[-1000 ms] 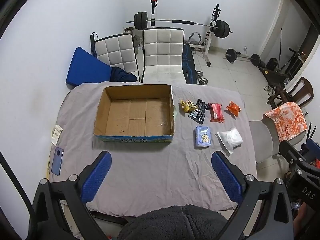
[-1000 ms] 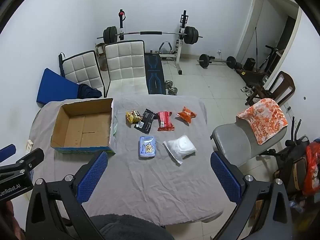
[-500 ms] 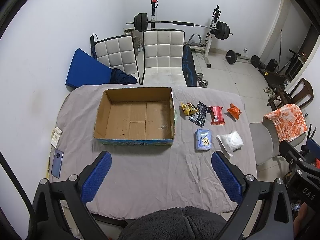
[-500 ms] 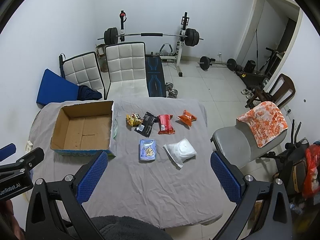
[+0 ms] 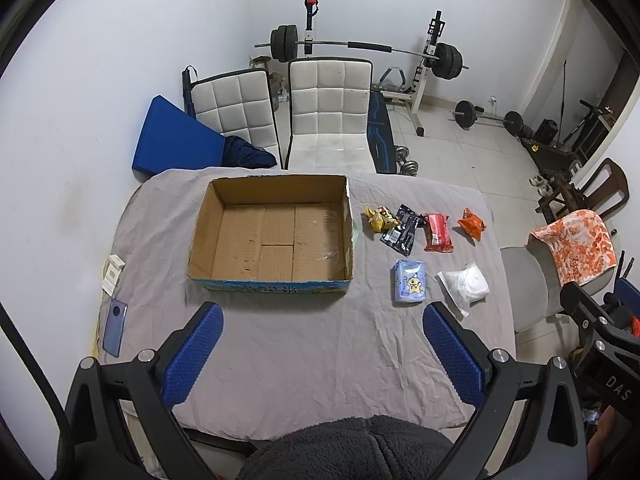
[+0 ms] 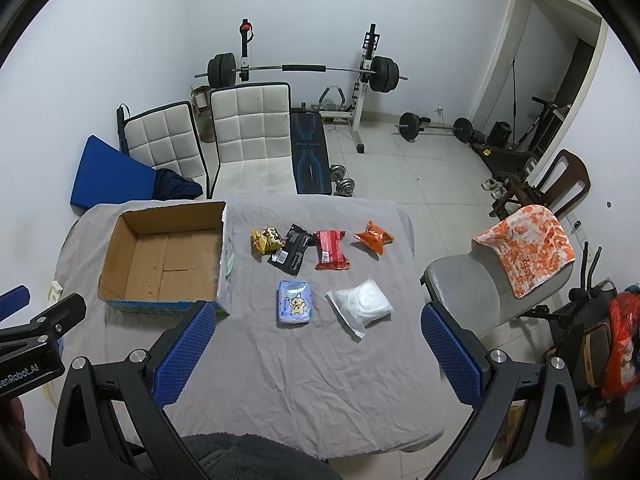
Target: Organize snacks
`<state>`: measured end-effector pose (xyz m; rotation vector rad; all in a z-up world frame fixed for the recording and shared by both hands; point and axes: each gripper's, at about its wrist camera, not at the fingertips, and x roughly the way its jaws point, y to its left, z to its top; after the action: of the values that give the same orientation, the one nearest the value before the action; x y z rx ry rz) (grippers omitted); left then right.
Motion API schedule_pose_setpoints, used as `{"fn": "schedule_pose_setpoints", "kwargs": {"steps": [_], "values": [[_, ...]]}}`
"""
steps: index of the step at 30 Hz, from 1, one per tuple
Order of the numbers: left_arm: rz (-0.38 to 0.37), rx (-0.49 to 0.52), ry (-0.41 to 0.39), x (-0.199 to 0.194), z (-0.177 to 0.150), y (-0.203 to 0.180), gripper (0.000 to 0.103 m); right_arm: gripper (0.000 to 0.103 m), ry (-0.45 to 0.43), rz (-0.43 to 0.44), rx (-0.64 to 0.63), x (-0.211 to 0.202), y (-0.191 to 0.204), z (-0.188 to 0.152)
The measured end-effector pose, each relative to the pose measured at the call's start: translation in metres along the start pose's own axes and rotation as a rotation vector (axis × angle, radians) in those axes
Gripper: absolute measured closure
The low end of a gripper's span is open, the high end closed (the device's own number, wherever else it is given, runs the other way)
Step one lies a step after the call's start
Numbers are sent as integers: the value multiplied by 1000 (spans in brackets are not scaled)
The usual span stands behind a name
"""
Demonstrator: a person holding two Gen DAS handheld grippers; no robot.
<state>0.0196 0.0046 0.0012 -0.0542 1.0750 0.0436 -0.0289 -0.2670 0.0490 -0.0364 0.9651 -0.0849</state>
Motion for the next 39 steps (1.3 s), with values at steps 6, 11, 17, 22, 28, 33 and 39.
{"fn": "schedule_pose_setpoints", "kwargs": {"steps": [6,11,17,22,28,33,39], "values": [[1,-9,-4,4,-3,2,0,0,1,6,0,2,1,-1],[-1,-11,-6,4,-3,3,0,0,-1,4,-3,3,0,-3],[-9,-11,-11,4,-6,3,0,0,-2,2,-4,3,1,-2],[-9,-10,-14,2,-6,3,0,0,-3,0,-6,3,1,-1],[-15,-11,-10,2,-7,3,0,0,-3,0,-5,3,1,-2],[-17,-9,-7,0,-6,1,0,0,-3,1,-6,2,1,-4],[-18,-9,-6,1,-6,0,0,0,-2,3,-5,2,1,-6]]}}
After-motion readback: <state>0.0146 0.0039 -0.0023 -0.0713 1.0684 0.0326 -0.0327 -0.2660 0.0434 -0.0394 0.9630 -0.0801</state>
